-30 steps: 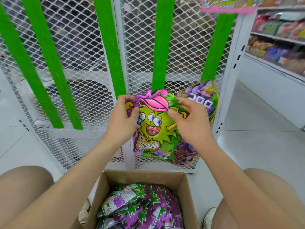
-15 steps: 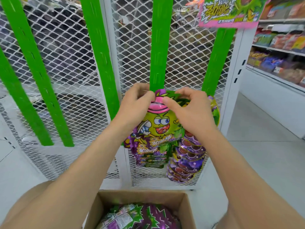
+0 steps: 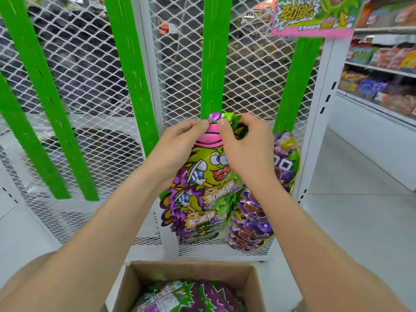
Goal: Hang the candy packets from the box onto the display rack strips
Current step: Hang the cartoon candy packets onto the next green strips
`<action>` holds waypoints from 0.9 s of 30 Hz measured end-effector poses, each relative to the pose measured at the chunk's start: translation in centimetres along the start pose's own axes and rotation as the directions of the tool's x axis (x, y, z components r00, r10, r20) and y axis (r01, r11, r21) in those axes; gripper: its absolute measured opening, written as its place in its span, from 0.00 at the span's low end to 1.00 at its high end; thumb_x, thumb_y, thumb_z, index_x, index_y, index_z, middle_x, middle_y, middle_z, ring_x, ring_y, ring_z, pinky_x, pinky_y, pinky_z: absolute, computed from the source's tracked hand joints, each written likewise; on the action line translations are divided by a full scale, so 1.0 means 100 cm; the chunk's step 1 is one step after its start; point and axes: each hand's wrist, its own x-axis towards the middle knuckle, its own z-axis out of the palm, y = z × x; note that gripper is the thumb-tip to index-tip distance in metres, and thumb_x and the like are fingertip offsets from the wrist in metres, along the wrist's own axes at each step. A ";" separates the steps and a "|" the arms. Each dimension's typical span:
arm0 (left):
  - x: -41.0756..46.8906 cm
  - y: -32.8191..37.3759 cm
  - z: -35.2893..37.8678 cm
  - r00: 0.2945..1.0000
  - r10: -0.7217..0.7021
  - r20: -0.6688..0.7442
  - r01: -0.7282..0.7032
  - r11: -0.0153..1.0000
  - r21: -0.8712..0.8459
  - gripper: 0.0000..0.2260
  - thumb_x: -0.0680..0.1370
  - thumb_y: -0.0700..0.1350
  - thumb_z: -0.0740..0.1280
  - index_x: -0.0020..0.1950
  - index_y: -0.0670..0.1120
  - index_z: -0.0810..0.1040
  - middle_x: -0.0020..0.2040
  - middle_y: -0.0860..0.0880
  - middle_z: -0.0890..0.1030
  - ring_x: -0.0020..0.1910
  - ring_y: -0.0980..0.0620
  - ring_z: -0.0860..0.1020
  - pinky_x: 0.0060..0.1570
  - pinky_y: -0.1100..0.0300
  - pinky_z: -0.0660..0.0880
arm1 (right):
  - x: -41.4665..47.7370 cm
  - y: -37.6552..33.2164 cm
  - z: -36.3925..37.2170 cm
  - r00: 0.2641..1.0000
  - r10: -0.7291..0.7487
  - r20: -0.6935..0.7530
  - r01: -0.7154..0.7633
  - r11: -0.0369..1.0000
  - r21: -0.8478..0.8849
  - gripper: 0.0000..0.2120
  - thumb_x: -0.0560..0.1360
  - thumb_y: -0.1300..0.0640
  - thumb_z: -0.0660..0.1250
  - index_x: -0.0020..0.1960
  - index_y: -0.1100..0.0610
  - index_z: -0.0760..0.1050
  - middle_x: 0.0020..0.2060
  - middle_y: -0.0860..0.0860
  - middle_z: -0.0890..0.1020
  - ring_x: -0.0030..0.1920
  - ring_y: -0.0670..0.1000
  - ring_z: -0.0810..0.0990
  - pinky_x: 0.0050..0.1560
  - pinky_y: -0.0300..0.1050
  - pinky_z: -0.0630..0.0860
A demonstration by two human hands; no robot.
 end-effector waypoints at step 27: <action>-0.076 -0.113 -0.024 0.923 -0.130 0.361 -0.290 0.380 0.878 0.08 0.74 0.47 0.71 0.53 0.52 0.79 0.44 0.54 0.82 0.48 0.45 0.82 0.47 0.49 0.80 | -0.105 0.018 -0.032 0.774 -0.021 0.632 0.174 0.968 -0.181 0.06 0.74 0.59 0.69 0.48 0.50 0.82 0.33 0.44 0.82 0.35 0.47 0.81 0.45 0.46 0.79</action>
